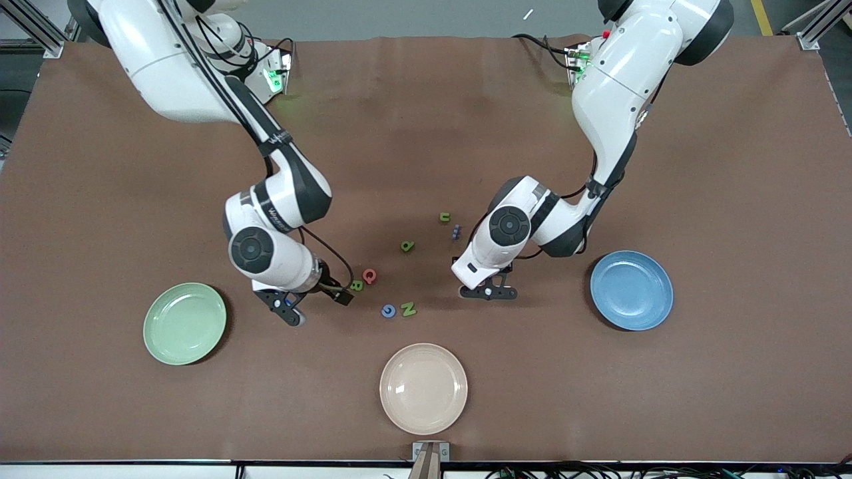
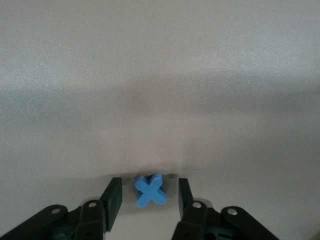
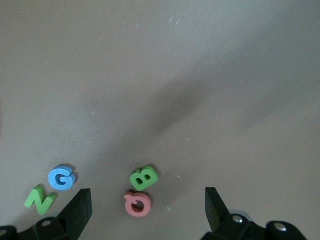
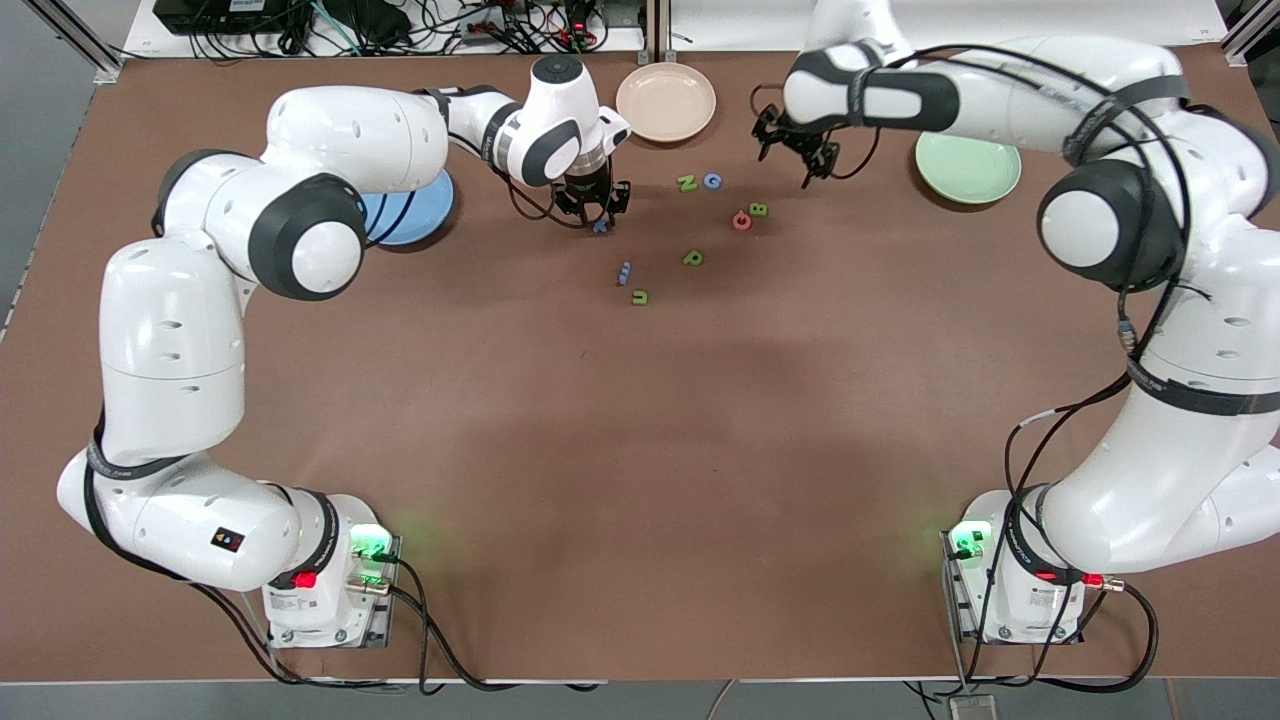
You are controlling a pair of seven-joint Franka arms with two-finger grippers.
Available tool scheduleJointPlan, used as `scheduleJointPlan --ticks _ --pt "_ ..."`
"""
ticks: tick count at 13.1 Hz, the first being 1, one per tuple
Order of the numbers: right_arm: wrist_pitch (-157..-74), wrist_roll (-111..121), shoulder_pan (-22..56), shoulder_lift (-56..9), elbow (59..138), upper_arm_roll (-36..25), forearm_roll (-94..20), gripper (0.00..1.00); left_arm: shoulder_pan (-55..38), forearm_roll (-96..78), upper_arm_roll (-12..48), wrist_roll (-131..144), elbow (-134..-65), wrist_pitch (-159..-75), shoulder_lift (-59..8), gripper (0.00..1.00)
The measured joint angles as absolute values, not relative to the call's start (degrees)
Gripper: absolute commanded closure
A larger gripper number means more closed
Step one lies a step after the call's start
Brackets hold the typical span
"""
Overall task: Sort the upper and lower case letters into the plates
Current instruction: 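Carry the x to the blue plate while the right gripper grasps the Q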
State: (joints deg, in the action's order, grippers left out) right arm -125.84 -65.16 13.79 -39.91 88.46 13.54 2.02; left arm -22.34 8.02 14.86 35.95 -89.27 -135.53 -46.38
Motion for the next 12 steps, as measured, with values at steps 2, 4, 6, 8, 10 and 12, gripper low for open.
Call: scheduleJointPlan --ticks 2,4,6,8,10,12 --pt "-127.8 -71.2 16.2 -41.9 88.4 13.6 6.0 0.0 -22.3 8.4 14.8 36.0 -89.3 -135.5 -46.6 0.76" --pt "-130.3 -77.4 18.2 -44.1 88.4 13.6 9.5 0.0 -22.4 8.6 14.7 36.0 -89.2 -135.5 -46.8 0.99" --pt "-131.7 -80.4 18.5 -45.7 88.4 13.6 10.2 0.01 -22.4 8.7 14.6 36.8 -89.1 -135.5 -46.8 1.0" --pt "-131.9 -81.1 18.5 -46.4 88.3 13.5 10.2 0.05 -22.5 8.9 13.4 39.3 -88.8 -135.5 -46.7 1.0" --pt "-131.9 -81.6 18.5 -46.5 88.3 13.6 10.2 0.13 -21.7 9.4 10.7 40.1 -87.7 -133.1 -45.6 1.0" --pt "-131.9 -81.7 18.6 -46.5 88.3 13.6 10.2 0.18 -17.7 9.7 9.8 40.1 -86.8 -128.4 -42.4 1.0"
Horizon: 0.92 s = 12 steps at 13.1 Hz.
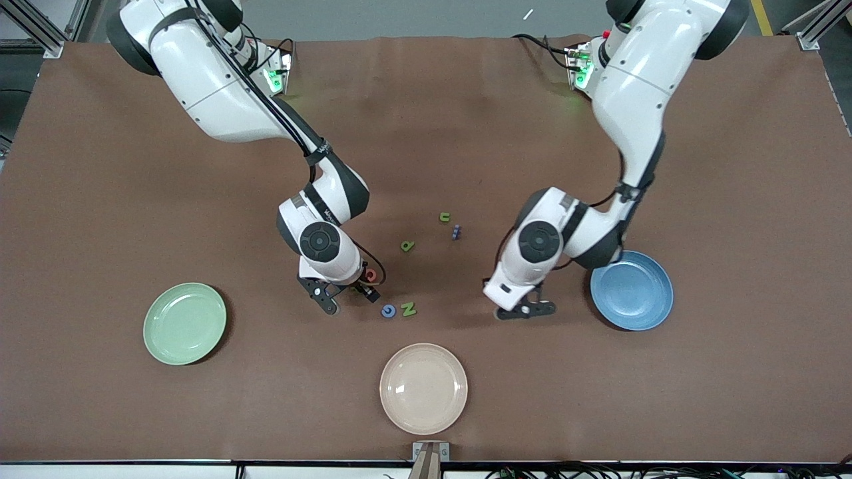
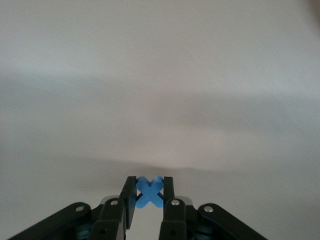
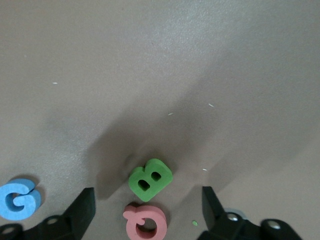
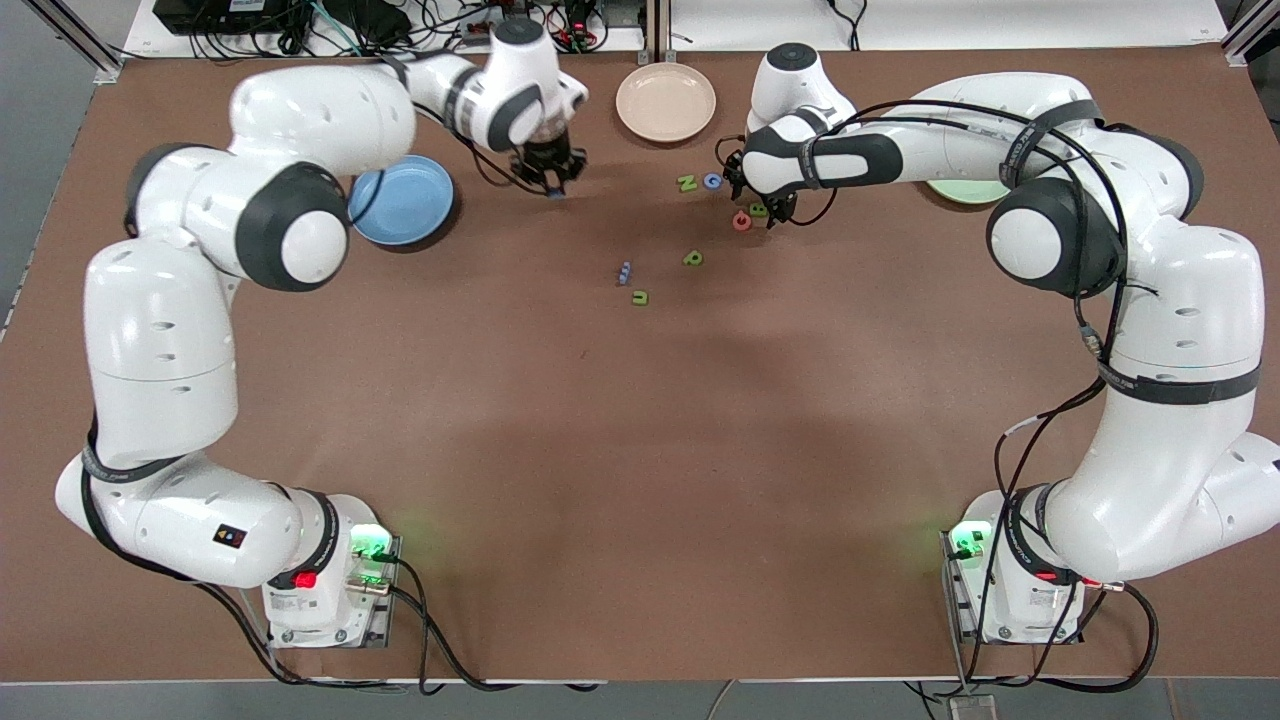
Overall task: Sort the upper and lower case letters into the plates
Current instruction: 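Carry the x to the blue plate while the right gripper grasps the Q, then release the x, then grasp the blue m with the left gripper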
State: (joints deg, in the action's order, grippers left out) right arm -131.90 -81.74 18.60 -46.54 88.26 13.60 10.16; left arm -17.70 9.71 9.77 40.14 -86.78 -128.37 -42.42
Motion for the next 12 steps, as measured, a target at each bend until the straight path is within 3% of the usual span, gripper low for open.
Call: scheduleJointPlan --ticks 3,6,8,9,10,12 --pt "-131.9 -82.1 18.8 -46.5 88.1 13.8 10.1 0.23 -7.8 10.0 9.9 33.0 -87.0 -122.4 -37.5 1.0" --pt "-131.9 -83.1 19.4 -46.5 88.0 14.0 10.1 0.3 3.8 9.9 13.2 23.3 -90.1 -121.3 -36.7 0.97" --pt "-131.9 -83.4 19.9 -46.6 87.9 14.1 10.0 0.38 7.7 9.9 13.9 19.8 -93.2 -121.3 -36.9 0.7" --pt "-131.9 -83.7 20.0 -46.6 87.9 14.3 9.9 0.42 8.4 9.9 13.9 19.5 -94.4 -121.3 -37.4 0.2" --pt "-131.9 -83.8 20.1 -46.6 87.9 14.7 9.9 0.46 8.8 9.9 13.9 19.5 -95.1 -121.4 -38.1 0.0" --pt "-131.8 -84.0 20.1 -46.6 87.9 15.1 9.9 0.53 9.2 9.9 14.0 19.6 -95.5 -121.6 -38.8 0.0"
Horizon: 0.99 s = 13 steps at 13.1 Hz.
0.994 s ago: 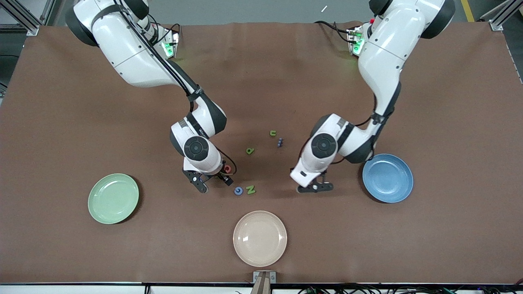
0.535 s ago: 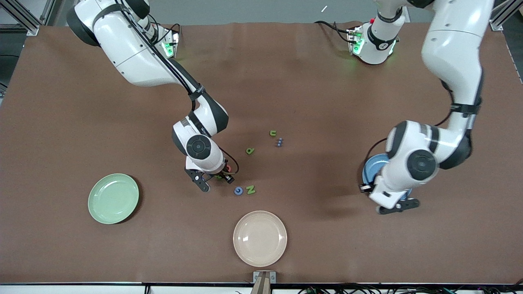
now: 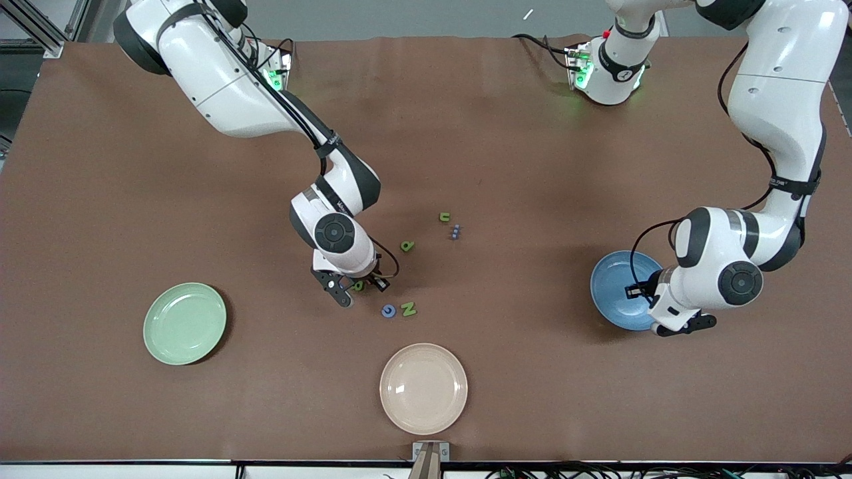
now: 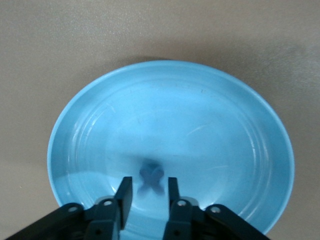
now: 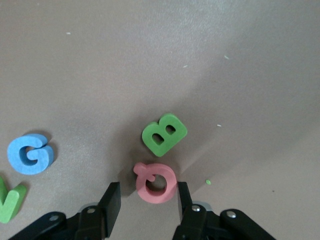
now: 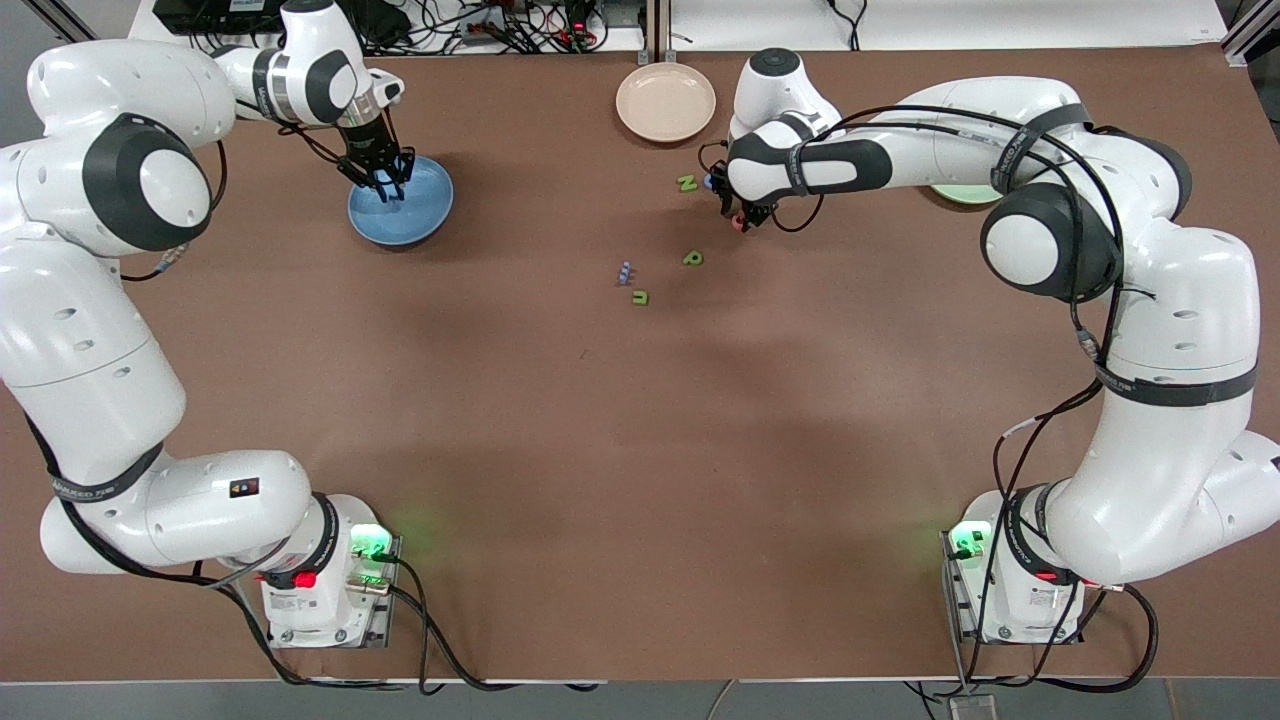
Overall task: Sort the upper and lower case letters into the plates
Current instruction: 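Release the x, then grasp the blue m with the left gripper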
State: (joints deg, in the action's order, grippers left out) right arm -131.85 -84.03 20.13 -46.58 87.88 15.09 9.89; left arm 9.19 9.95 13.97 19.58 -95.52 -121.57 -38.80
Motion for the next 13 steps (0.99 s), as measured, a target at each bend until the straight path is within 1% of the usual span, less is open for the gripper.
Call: scheduleJointPlan --ticks 2,4,5,6,8,9,11,13 --pt "-131.8 -84.0 20.1 -46.6 87.9 15.1 9.9 0.52 8.8 10.0 15.1 20.3 -95.7 -121.4 -37.1 0.01" --pt "-131.8 -84.0 20.1 -46.6 87.9 15.1 9.9 0.49 7.0 9.9 17.9 24.6 -96.4 -120.4 -34.3 0.04" --pt "-131.8 -84.0 20.1 -46.6 87.9 15.1 9.9 0.48 5.6 9.9 19.7 28.6 -96.7 -120.2 -33.3 0.08" --pt "-131.8 -84.0 20.1 -46.6 87.9 15.1 9.9 0.47 4.3 9.9 21.7 33.7 -96.9 -120.2 -33.0 0.1" --pt "-131.8 -84.0 20.1 -46.7 87.9 15.1 9.9 0.47 2.6 9.9 26.2 45.1 -97.7 -120.9 -33.3 0.12" --pt "-131.8 -84.0 20.1 -46.8 87.9 15.1 9.9 0.47 1.3 9.8 27.2 49.2 -98.0 -121.4 -33.6 0.14" --pt "-131.8 -84.0 20.1 -46.8 87.9 15.0 9.9 0.49 -2.4 9.8 27.6 57.5 -98.3 -122.4 -34.8 0.16" --pt "-131.8 -84.0 20.1 -46.9 87.9 15.0 10.0 0.58 -6.2 9.7 27.6 70.0 -98.4 -125.0 -36.6 0.18"
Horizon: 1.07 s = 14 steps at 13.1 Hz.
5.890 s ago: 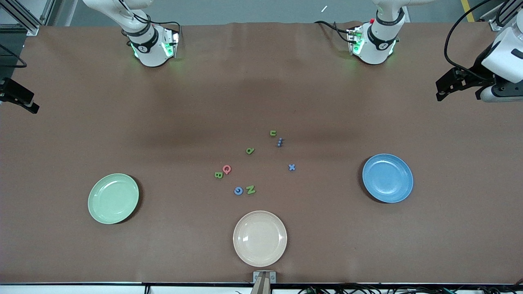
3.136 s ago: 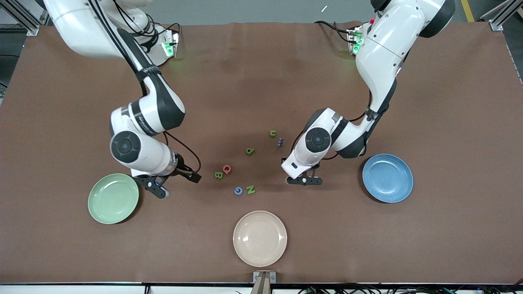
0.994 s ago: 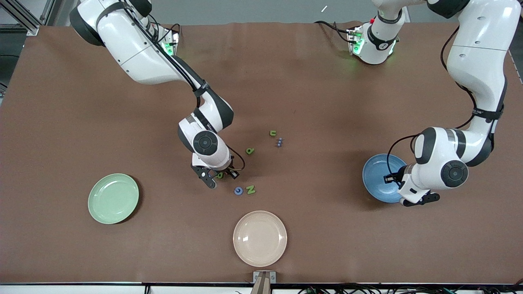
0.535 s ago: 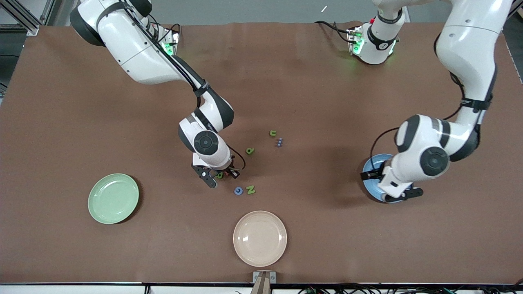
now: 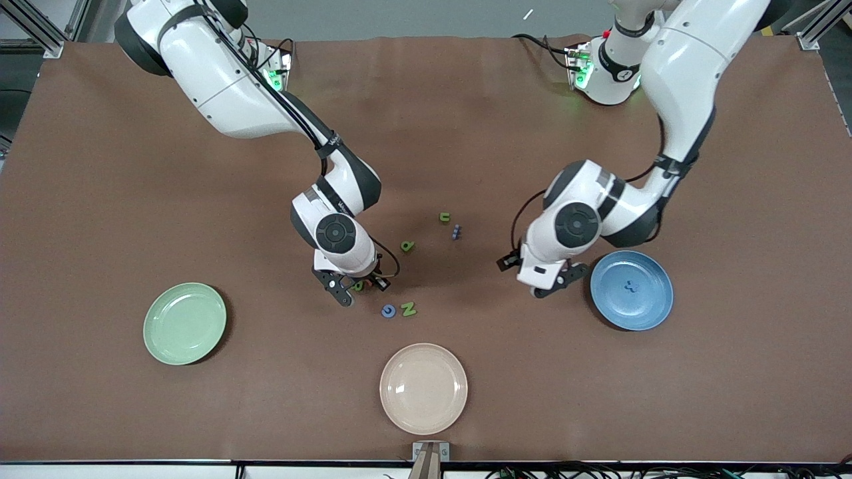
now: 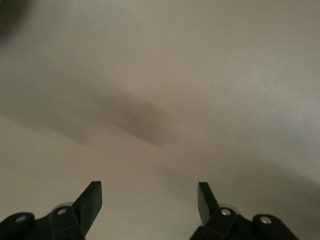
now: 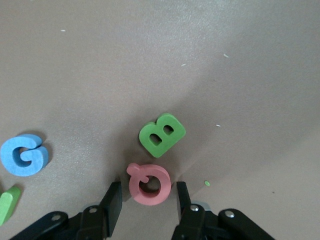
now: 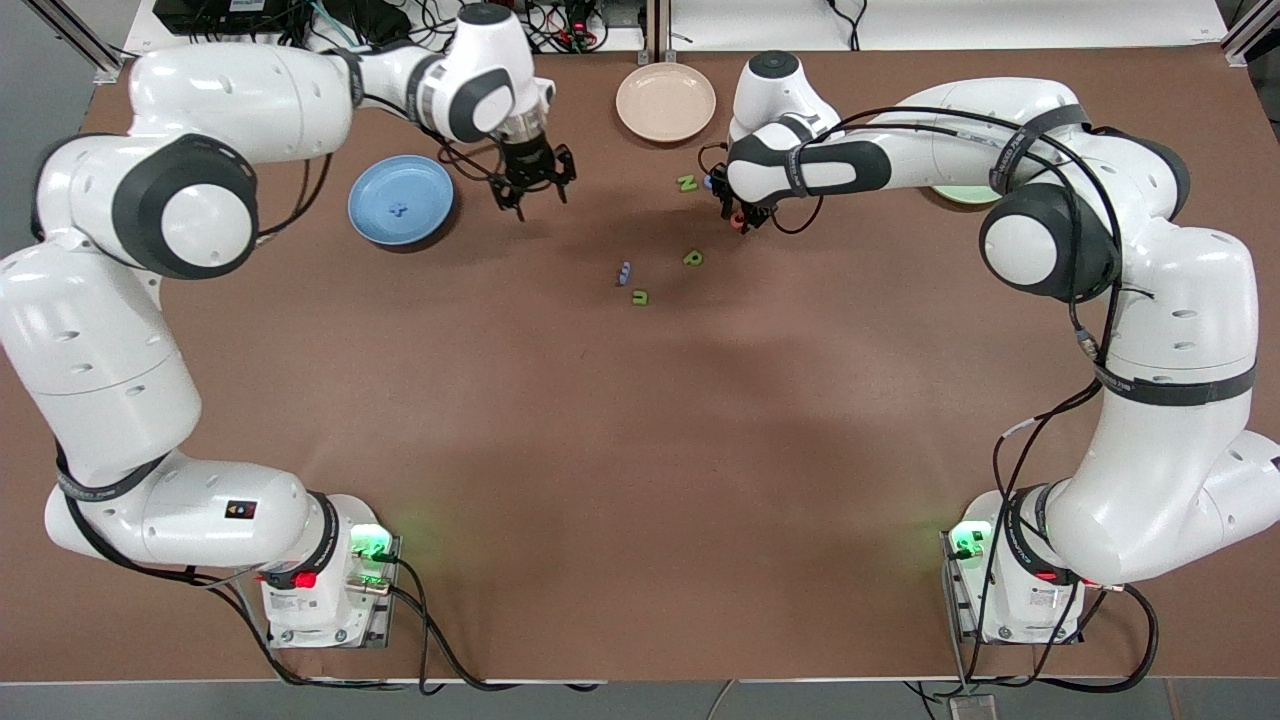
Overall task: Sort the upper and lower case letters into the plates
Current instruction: 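Release the x, then grasp the blue m with the left gripper, then place the pink Q on the green plate with the right gripper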
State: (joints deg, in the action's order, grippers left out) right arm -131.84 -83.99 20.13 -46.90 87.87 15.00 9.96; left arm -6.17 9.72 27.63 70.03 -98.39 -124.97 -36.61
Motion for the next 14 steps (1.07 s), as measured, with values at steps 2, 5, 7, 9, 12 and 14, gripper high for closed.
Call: scheduleJointPlan --ticks 2,5,7,9,12,14 --pt "-131.8 -84.0 20.1 -46.9 87.9 14.9 10.1 0.72 -9.1 9.7 27.6 82.5 -98.5 -128.2 -38.5 0.21" --pt "-131.7 -83.2 20.0 -46.9 87.3 14.7 10.1 0.89 -13.3 9.7 27.6 96.0 -98.4 -131.4 -41.0 0.24" --pt "-128.9 -82.2 19.6 -46.9 85.2 14.7 10.1 0.94 -14.9 9.7 27.6 101.6 -98.4 -131.9 -41.5 0.26" --pt "-123.7 -79.4 19.3 -46.7 81.4 14.7 10.1 0.95 -16.1 9.7 27.5 106.1 -98.4 -131.9 -41.6 0.3" --pt "-118.8 -70.6 17.9 -45.5 77.6 14.7 10.1 0.96 -16.9 9.8 27.5 108.8 -98.4 -131.9 -41.8 0.32" --pt "-117.0 -61.2 15.0 -44.1 77.1 14.6 10.1 0.96 -17.1 9.8 27.4 109.1 -98.4 -132.1 -42.2 0.33"
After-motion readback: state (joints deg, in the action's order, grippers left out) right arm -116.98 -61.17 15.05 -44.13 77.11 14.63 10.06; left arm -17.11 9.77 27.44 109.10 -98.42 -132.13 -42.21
